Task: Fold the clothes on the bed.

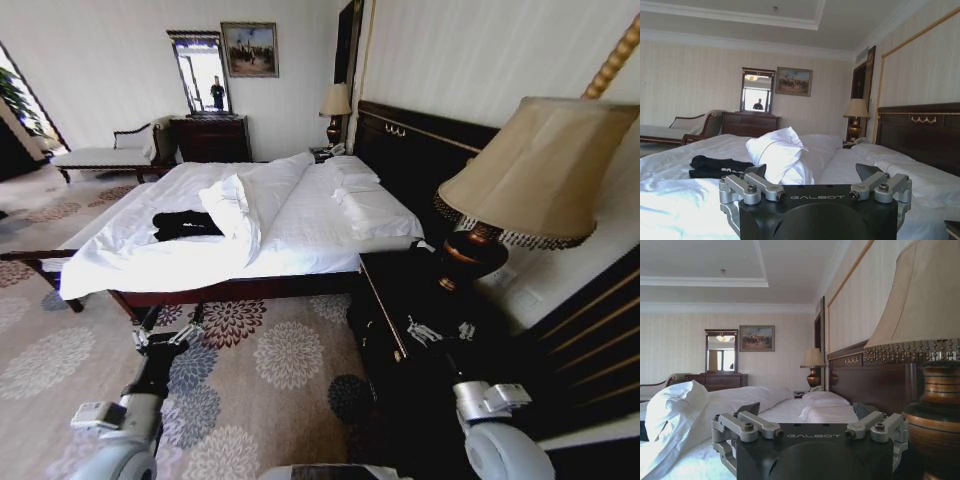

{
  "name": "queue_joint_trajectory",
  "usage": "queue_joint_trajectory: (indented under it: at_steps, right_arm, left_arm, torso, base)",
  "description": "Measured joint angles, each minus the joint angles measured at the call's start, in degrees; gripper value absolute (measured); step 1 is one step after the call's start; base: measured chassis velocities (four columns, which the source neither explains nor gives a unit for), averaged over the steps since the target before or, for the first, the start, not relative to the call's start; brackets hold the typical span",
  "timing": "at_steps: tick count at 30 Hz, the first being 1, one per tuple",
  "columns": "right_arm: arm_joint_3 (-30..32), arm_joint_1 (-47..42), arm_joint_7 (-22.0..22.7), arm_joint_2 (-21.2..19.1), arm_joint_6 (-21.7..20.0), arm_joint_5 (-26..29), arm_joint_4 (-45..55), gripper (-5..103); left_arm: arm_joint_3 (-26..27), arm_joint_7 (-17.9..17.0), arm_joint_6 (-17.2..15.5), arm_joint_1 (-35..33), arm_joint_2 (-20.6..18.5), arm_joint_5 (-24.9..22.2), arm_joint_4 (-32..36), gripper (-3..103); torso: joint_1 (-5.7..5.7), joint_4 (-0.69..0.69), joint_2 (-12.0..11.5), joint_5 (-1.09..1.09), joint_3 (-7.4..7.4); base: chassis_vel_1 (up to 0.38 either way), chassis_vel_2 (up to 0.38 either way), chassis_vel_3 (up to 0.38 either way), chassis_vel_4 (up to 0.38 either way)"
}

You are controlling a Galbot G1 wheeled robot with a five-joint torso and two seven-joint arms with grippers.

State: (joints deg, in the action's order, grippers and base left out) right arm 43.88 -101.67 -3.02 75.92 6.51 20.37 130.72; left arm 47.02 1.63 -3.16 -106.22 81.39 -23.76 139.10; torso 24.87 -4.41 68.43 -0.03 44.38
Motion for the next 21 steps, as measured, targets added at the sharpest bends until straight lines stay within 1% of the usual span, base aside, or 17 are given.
queue_joint_trajectory:
  at_steps: [4, 7, 9, 13, 14, 15, 16, 18, 19, 21]
  right_arm:
    - [0.14, 0.02, -0.47, 0.13, 1.15, -0.9, -0.07, 100]
    - [0.16, 0.34, -1.15, 0.26, 1.98, -2.14, -0.23, 100]
    - [0.15, 0.44, -1.48, 0.32, 2.25, -2.45, -0.31, 100]
    - [-0.17, 0.67, -3.4, 0.8, 3.33, -2.92, -0.57, 100]
    - [-0.2, 0.61, -3.57, 0.86, 3.34, -3.09, -0.57, 100]
    - [-0.2, 0.61, -3.57, 0.86, 3.34, -3.09, -0.57, 100]
    - [-0.26, 0.48, -3.64, 0.92, 3.32, -3.42, -0.56, 100]
    - [-0.35, 0.41, -3.71, 1.01, 3.19, -3.66, -0.53, 100]
    - [-0.47, 0.42, -3.73, 1.1, 3.12, -3.68, -0.51, 100]
    - [-0.57, 0.43, -3.75, 1.21, 3.1, -3.68, -0.51, 100]
  left_arm:
    - [-0.34, 0.07, -0.01, -0.11, 0.2, 0.06, 0.27, 100]
    - [-0.55, 0.04, -0.16, -0.09, 0.26, -1.64, 0.88, 100]
    - [-0.55, 0.04, -0.16, -0.09, 0.26, -1.84, 0.94, 100]
    - [-0.52, -0.06, 0.27, -0.27, 0.55, -1.71, 0.69, 100]
    - [-0.79, -0.47, -0.66, -0.37, 0.97, -2.22, 1.27, 100]
    - [-0.79, -0.47, -0.66, -0.37, 0.97, -2.22, 1.27, 100]
    - [-1.33, -0.94, -2.26, -0.34, 1.57, -3.02, 2.3, 100]
    - [-1.93, -0.87, -3.15, -0.05, 2.15, -2.7, 2.94, 100]
    - [-1.99, -0.36, -2.78, 0.15, 2.25, -1.59, 2.86, 100]
    - [-1.94, -0.09, -2.35, 0.17, 2.24, -1.2, 2.69, 100]
  torso:
    - [0.0, 0.0, 0.0, -0.01, 0.0]
    - [0.0, 0.0, 0.0, 0.0, 0.0]
    - [0.0, 0.0, 0.0, 0.0, 0.0]
    - [0.0, -0.01, 0.0, -0.01, 0.0]
    - [0.0, 0.0, 0.0, -0.01, 0.0]
    - [0.0, 0.0, 0.0, -0.01, 0.0]
    - [0.0, 0.0, 0.0, 0.0, 0.0]
    - [0.0, -0.01, 0.0, 0.0, 0.0]
    - [0.0, -0.01, 0.0, 0.0, 0.0]
    - [0.0, -0.01, 0.0, 0.0, 0.0]
  base:
    - [0.0, 0.0, 0.0, 0.0]
    - [0.0, 0.0, 0.0, 0.0]
    - [0.0, 0.0, 0.0, 0.0]
    - [0.0, 0.0, 0.0, 0.0]
    - [0.0, 0.0, 0.0, 0.0]
    - [0.0, 0.0, 0.0, 0.0]
    - [0.0, 0.0, 0.0, 0.0]
    - [0.0, 0.0, 0.0, 0.0]
    - [0.0, 0.0, 0.0, 0.0]
    - [0.0, 0.0, 0.0, 0.0]
